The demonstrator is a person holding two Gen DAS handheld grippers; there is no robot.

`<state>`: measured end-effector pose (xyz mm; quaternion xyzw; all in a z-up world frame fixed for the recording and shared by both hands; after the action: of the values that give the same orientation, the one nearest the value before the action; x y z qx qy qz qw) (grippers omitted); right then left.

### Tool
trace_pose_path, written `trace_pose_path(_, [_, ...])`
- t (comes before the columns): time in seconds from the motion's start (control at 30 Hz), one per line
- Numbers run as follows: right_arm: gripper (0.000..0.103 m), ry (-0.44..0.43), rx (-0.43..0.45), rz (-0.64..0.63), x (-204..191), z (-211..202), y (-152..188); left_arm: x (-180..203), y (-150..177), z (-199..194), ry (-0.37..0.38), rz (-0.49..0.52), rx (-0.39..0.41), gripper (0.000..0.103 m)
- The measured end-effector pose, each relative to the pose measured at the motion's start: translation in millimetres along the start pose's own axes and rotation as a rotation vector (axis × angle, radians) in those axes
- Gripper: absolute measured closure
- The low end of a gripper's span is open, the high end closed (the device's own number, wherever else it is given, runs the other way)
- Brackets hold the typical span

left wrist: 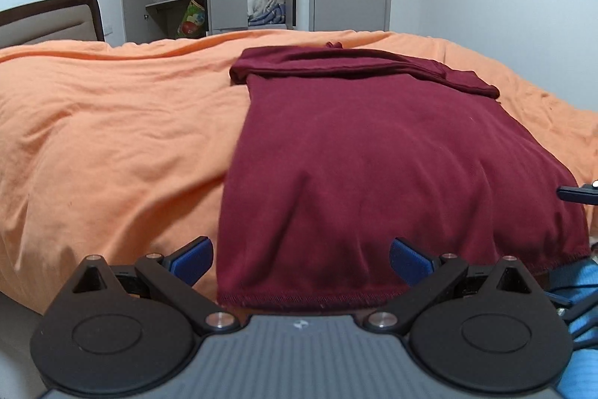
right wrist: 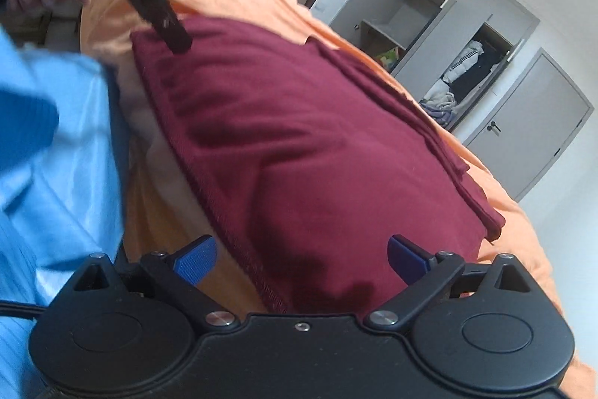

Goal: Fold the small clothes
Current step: 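Press the right tool on the shirt side and flatten the folded shirt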

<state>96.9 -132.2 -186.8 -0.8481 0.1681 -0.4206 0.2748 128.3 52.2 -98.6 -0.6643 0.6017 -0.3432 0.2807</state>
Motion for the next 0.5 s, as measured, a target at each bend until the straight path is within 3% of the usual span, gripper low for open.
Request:
trace_pose_path(0.23, [0.004, 0.136, -0.117, -0.099, 0.8, 25.2, 20.2, -4.4, 3.9, 0.0, -0.009, -0.017, -0.016, 0.000])
trace_pose_path(0.4, [0.006, 0.196, -0.086, -0.130, 2.5, 20.3, 16.1, -8.7, 4.5, -1.1, -0.018, -0.027, -0.019, 0.000])
trace_pose_path(0.5, [0.012, 0.206, -0.043, -0.111, 7.6, 8.4, 11.6, -9.6, 4.4, -2.3, -0.020, -0.028, -0.016, 0.000])
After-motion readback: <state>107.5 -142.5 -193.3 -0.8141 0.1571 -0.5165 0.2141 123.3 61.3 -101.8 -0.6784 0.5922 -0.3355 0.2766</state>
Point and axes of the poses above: each gripper's, at about its wrist camera, not at the fingertips, and z roughly the way its jaws point, x to its right, y to its underside, the point moved 10 cm from there along z, roughly the way its jaws point, and after that the axes turned 8 degrees about -z, right-handed, at the moved point
